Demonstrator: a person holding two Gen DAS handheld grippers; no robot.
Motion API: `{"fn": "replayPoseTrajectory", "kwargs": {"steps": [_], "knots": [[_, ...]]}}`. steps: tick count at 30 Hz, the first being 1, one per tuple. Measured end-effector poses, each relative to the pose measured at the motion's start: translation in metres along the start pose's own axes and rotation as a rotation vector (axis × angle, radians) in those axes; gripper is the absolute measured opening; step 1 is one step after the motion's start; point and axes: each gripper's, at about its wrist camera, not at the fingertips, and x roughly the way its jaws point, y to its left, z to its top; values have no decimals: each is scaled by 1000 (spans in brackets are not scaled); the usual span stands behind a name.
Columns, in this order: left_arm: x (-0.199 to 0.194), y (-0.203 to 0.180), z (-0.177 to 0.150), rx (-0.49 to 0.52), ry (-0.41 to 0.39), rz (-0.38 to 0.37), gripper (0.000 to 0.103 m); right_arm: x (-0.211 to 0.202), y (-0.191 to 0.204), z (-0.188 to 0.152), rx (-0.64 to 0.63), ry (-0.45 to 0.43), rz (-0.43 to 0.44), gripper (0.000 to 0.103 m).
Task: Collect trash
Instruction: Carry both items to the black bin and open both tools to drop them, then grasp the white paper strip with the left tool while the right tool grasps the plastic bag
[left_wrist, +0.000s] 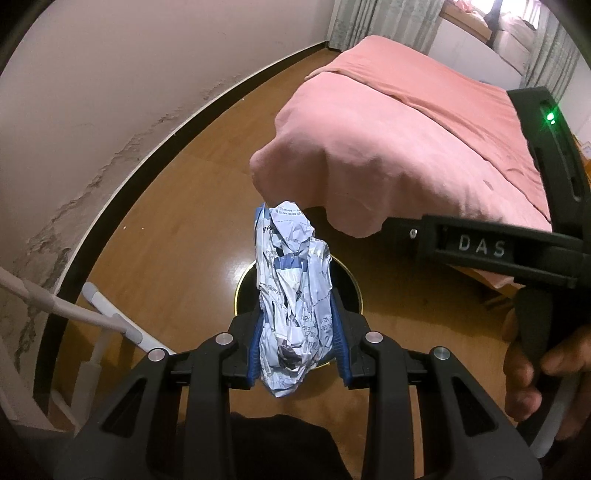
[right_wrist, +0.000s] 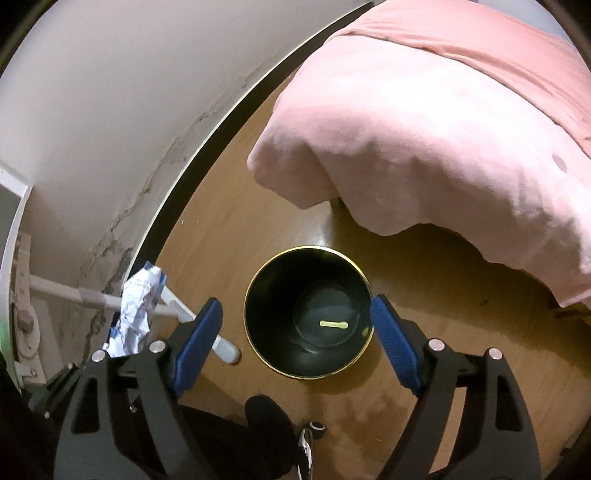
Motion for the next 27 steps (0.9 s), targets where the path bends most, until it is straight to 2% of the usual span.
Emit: {"fn": "replayPoseTrajectory", "kwargs": {"steps": [2,3,4,5,6,12,16,18,23,25,27], "knots": [[2,-3,1,11,5,-19,31,-7,-5,1,24,-26,-10,80],[3,-5,2,17,9,-25,36,-11,-8,2,39,-42,-17,80],[4,-7,4,25,12,-26,43,-14,-11,3,54,-56,-22,80],[3,-8,5,29,7,-21,64,-16,-14,4,67,-67,-26,80],[0,-10,6,31,-15,-12,72,-18,-17,5,80,-76,-28,80],[-14,-10,8,34,-37,-10,72,-23,-20,7,91,-88,-27,80],[-39,-6,5,23,-60,5,72,-23,-7,6,44,-83,-24,80],[-58,-1,3,9,-79,12,79,-25,1,4,7,-90,-34,81],[-142,29,-19,-25,-196,46,88,-49,41,-1,-108,-138,-21,81],[-179,51,-33,-48,-244,90,88,-66,73,-7,-183,-172,6,81],[-221,85,-56,-92,-293,164,89,-79,103,-15,-253,-187,44,82]]}}
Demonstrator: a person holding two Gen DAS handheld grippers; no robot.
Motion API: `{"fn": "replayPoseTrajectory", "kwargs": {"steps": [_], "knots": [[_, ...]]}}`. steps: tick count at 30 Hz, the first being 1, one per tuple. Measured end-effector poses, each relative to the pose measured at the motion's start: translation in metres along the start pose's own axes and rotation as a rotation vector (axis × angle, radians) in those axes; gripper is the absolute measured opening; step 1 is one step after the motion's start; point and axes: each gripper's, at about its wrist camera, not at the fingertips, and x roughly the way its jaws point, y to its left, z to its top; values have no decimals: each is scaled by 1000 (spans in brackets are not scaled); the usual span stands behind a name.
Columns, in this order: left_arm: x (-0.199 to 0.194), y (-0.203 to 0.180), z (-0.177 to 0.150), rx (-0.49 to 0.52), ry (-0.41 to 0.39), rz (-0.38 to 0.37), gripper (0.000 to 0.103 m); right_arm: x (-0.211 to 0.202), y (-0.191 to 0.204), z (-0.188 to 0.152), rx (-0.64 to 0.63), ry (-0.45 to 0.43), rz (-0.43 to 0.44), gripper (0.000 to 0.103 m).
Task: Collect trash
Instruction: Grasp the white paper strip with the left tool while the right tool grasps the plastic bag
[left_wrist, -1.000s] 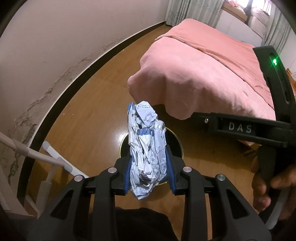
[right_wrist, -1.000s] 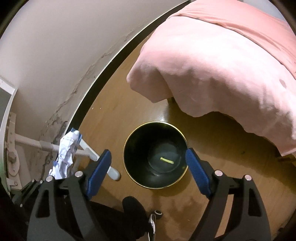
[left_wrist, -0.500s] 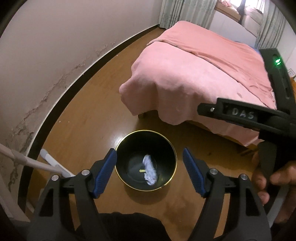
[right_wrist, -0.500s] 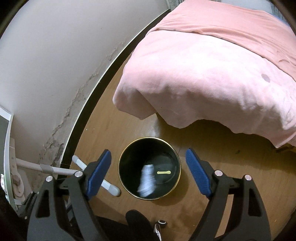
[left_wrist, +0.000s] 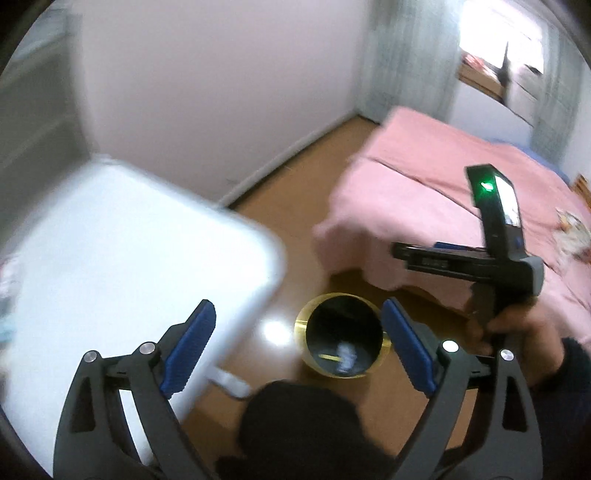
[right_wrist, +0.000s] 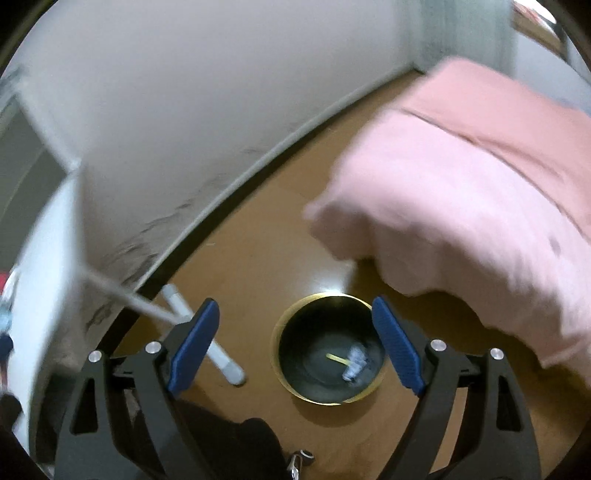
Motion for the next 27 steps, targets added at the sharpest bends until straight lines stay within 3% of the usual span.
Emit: {"fn": "replayPoseTrajectory", "kwargs": {"steps": [5,10,12,15,20,25,26,27], "knots": [[-82,115,-39,-159,-45,219,89,-37,133,-7,-265,-39,192,82],[-161,223,-100,-353,-49,439,89,-79,283,-40,-552,-31,468,82],[-184,251,-122,-418,-52,502,89,-92,351,-59,-652,3,611,82],[-219,290,-165,-532,-54,574,89,-104,423,-84,-755,6,697,82],[-257,322,-219,-635,-54,602,89,-95,520,-108,-858,-16,664,82],[-261,354,-234,-650,-58,599,89,-73,553,-104,-819,14,593,81],[-257,361,-232,-636,-53,595,89,-69,556,-104,-818,17,576,75],[-252,367,-230,-617,-47,595,89,-65,557,-102,-818,22,572,62]]}}
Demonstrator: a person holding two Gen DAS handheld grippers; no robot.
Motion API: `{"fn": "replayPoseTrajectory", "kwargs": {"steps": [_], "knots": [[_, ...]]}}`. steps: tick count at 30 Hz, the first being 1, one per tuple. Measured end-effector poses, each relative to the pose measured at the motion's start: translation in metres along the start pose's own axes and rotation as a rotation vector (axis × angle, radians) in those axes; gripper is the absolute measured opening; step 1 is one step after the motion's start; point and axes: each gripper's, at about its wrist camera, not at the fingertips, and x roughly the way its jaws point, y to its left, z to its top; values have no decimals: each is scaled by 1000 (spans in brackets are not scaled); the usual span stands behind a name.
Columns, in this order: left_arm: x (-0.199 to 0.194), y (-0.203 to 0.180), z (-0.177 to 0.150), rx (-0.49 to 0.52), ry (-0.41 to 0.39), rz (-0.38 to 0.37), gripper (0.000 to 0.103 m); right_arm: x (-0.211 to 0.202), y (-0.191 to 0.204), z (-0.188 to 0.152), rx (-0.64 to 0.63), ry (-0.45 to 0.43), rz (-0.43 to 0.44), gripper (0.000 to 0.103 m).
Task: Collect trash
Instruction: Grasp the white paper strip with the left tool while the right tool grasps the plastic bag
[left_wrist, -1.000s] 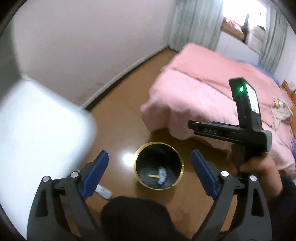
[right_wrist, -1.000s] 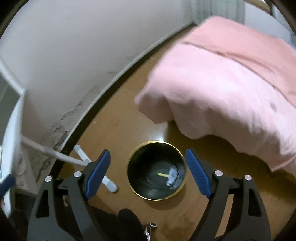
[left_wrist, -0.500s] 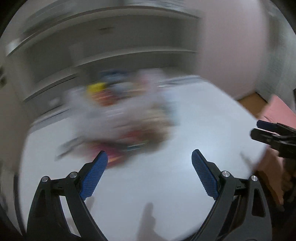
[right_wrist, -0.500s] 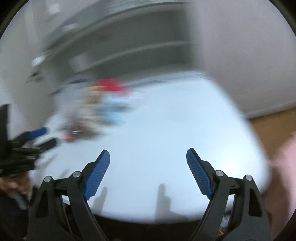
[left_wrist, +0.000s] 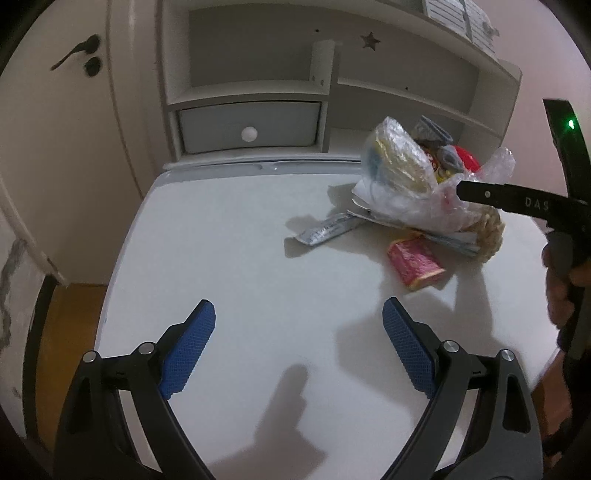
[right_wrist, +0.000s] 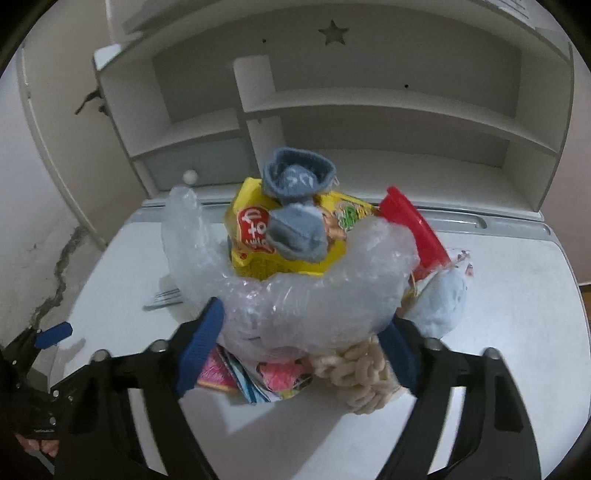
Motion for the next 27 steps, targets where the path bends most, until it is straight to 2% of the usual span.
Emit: {"fn": "replayPoseTrajectory", "kwargs": {"steps": [1,3,5,10,13,19,20,21,22,23,27], "knots": [[5,2,1,10,1,8,89,3,-1,1,-1,8,-7,54],[21,1,10,32,14,19,89,3,0,1,-2,12,-3,11],[32,0,16,53,24,23,89,1,4,4,8,-3,19,10],[62,-8,34,140,35,32,89,-36,7,5,2,-87,72,7],[83,-15,45,165,72,8,88,-57,6,6,7,-116,102,7],[109,-27,54,236,91,-6,78,-79,-6,3,19,-120,127,7],[109,-27,55,237,91,-15,72,-81,-8,2,21,-122,125,7],[109,-27,56,234,90,-23,55,-83,-10,1,22,-124,123,7],[108,-27,56,230,92,-29,45,-86,-14,-1,26,-126,118,7],[107,-27,57,223,101,-35,29,-88,-18,-4,32,-127,113,7],[93,-28,49,224,116,13,18,-100,-41,-17,66,-131,84,7]]}}
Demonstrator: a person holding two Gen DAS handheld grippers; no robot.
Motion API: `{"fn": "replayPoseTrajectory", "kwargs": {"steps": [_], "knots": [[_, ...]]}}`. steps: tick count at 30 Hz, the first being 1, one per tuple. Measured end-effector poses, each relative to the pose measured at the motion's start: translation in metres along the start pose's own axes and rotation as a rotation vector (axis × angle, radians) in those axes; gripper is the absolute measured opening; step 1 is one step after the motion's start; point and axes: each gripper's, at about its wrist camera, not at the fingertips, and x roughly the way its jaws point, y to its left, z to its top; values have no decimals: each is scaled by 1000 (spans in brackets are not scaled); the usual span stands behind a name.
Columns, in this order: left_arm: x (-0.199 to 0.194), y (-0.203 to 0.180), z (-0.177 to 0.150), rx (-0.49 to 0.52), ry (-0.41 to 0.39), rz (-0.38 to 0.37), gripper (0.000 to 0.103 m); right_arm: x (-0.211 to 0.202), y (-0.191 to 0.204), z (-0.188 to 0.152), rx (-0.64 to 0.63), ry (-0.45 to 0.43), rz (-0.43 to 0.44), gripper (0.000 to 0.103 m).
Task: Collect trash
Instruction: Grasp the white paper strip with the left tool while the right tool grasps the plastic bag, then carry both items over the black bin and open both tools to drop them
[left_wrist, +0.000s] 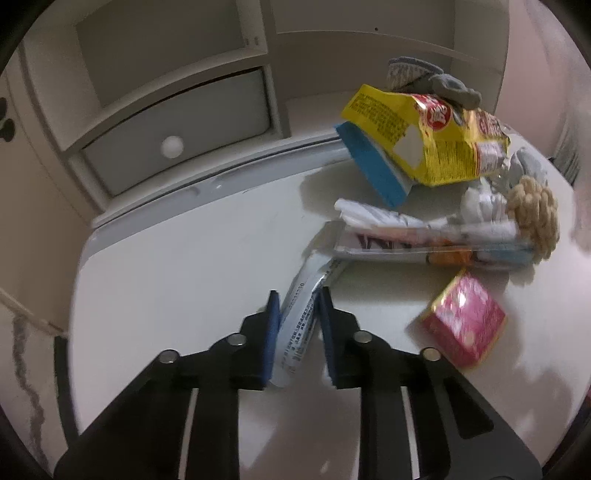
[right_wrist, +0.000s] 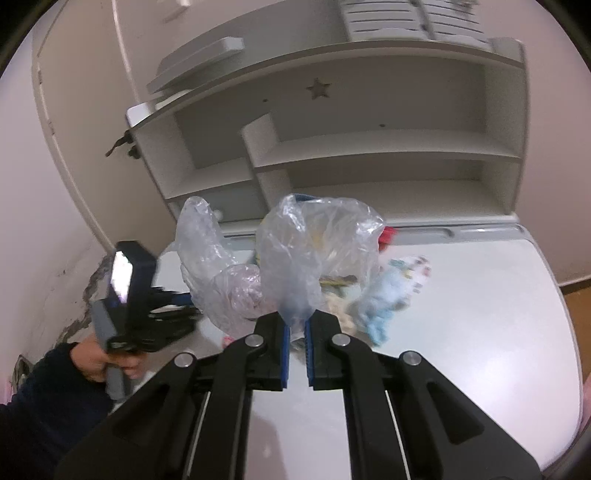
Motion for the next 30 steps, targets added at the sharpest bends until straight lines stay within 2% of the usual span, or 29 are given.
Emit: {"fn": "replayPoseTrajectory", "kwargs": {"steps": [3,8,12,16,19,22,25,30], "knots": [[-21,8,-11,-42,-10,55,16,-13,-21,-7,32,-12,-28,7],[-62,24,-22,-102,-69,132,15,-52,-76,-24,116,-54,-120,7],[-92,-9,-8,-86,-129,110,15,-101,-128,-52,196,-102,-239,7],[-113,-99,16,15,-200,-21,15,-156,-186,-98,297,-137,-431,7],[-124,-203,26,142,-237,-177,15,-198,-231,-145,395,-142,-581,7],[-129,-289,28,247,-247,-315,15,-229,-267,-184,482,-138,-691,7],[-133,-388,17,358,-229,-480,15,-250,-301,-223,553,-101,-805,7],[-124,-502,-16,475,-171,-625,15,-251,-351,-283,656,19,-915,7]]}}
